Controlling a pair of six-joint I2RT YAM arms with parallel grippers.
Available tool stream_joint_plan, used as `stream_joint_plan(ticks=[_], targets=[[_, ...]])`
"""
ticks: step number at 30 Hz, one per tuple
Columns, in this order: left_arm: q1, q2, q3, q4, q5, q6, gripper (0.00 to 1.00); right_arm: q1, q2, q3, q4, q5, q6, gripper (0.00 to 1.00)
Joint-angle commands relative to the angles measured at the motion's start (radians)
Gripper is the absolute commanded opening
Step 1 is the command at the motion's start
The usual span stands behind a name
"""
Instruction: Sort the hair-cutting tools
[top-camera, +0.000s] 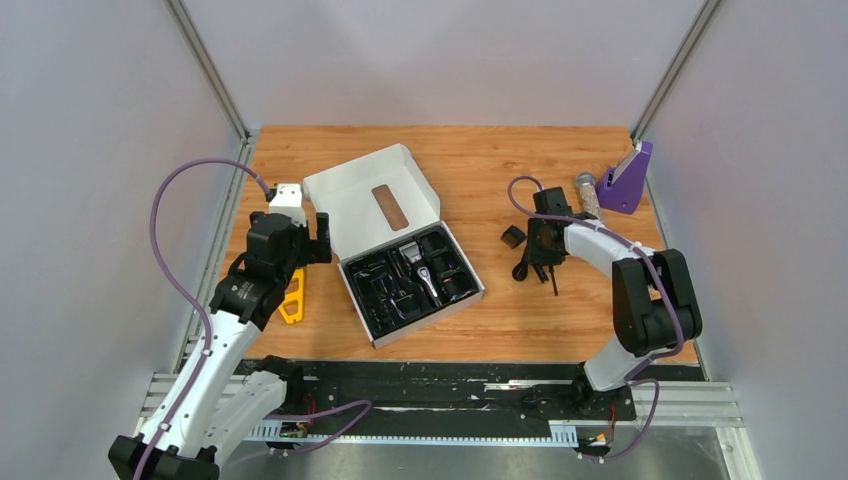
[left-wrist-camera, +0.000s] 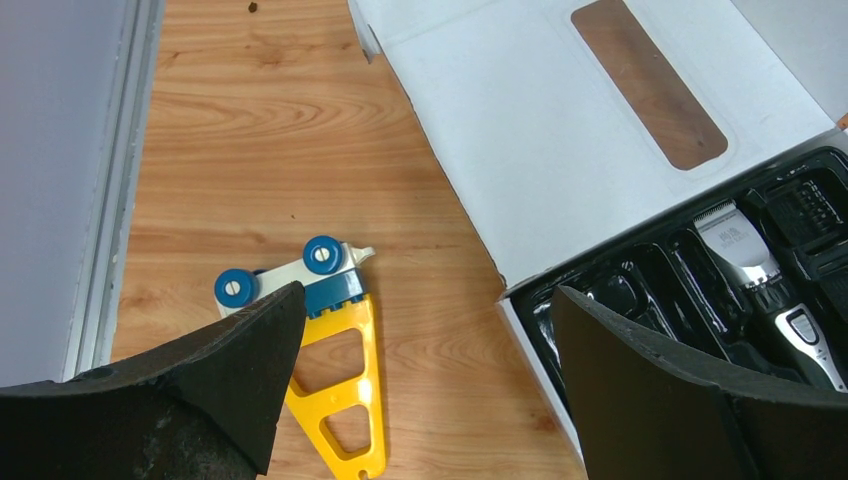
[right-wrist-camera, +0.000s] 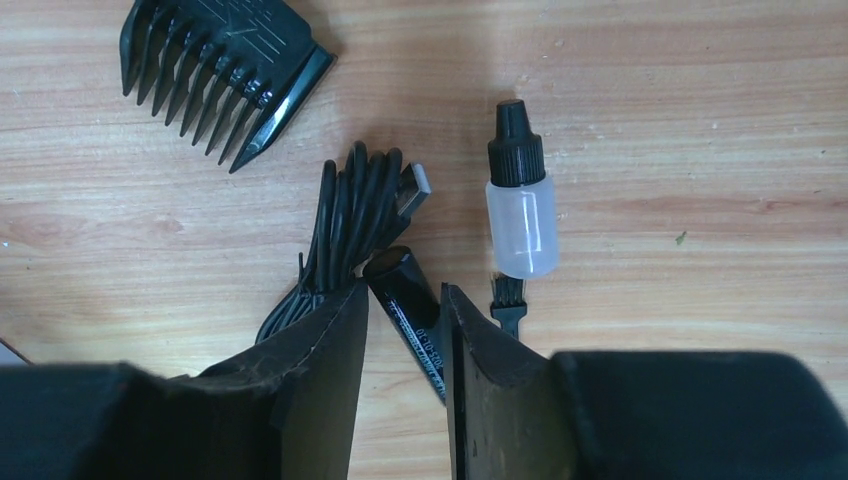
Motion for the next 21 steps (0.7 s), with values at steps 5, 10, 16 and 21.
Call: stream_joint_plan(ticks=[5, 10, 16, 21], targets=[[-0.003, 0.001, 0.018, 0.026, 0.008, -0.003, 1.0, -0.006, 0.024, 0.001, 0.044, -0.024, 0.007, 0.32], [-0.003, 0.002, 0.018, 0.026, 0.007, -0.003, 1.0, -0.004, 0.006, 0.0, 0.032, -0.03, 0.009, 0.27], [-0.003, 0.003, 0.019, 0.026, 0.001, -0.003, 1.0, 0.055, -0.099, -0.002, 0.0, 0.05, 0.018, 0.13], [-0.003, 0.003, 0.019, 0.024, -0.007, -0.003, 1.0, 0.135, -0.211, 0.008, -0.009, 0.116, 0.041, 0.07]])
